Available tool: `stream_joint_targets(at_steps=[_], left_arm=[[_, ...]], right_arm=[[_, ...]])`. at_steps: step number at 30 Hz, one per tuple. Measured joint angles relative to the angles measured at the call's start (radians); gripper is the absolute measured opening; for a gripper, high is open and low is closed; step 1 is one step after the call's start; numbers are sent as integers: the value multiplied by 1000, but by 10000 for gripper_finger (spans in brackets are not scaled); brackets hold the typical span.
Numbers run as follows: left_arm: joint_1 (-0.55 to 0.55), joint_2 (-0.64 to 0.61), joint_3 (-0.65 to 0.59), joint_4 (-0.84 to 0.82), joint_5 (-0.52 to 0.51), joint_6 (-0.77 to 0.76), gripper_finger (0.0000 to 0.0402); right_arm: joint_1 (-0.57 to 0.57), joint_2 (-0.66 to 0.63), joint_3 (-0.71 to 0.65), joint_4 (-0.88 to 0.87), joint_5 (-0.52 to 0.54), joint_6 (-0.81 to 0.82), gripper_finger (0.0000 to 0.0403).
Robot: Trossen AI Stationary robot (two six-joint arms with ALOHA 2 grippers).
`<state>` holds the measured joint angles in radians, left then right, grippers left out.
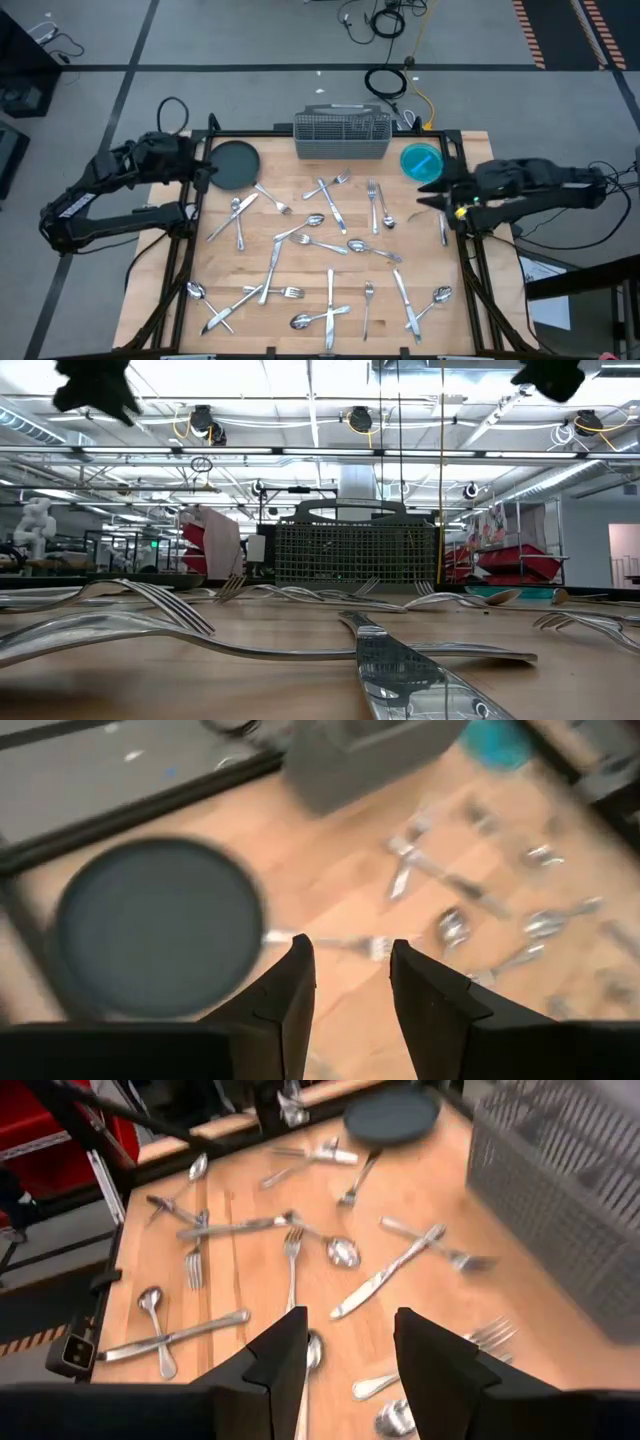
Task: Sort silverware
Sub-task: Put the table knife into the silverware organizer
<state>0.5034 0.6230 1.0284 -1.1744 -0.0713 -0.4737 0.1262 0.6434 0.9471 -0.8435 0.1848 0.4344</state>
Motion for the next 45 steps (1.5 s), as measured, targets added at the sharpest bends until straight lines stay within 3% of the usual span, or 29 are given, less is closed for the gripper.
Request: stream_joint_targets(at_steps=[7, 14, 22, 29, 34, 39, 45], left_arm=[[-14, -111, -171, -21, -13, -97, 136], [-85, -143, -272, -12, -131, -164, 136], [-248, -93, -427, 48, -137, -315, 136], [-329, -60, -575, 282, 56, -359, 139], [-336, -39, -580, 344, 96, -359, 164], [-336, -13, -542, 212, 121, -332, 187], [-371, 109, -527, 175, 61, -353, 165]], right_arm=[[0, -12, -178, 124, -5, 68, 141], [0, -14, -307, 187, -2, 133, 141], [-1, -15, -329, 189, 131, 123, 142], [-1, -13, -329, 182, 209, 97, 181], [-5, -13, -329, 160, 241, 97, 234], [-27, -10, -329, 130, 239, 103, 266], [-51, 4, -329, 117, 234, 103, 277]])
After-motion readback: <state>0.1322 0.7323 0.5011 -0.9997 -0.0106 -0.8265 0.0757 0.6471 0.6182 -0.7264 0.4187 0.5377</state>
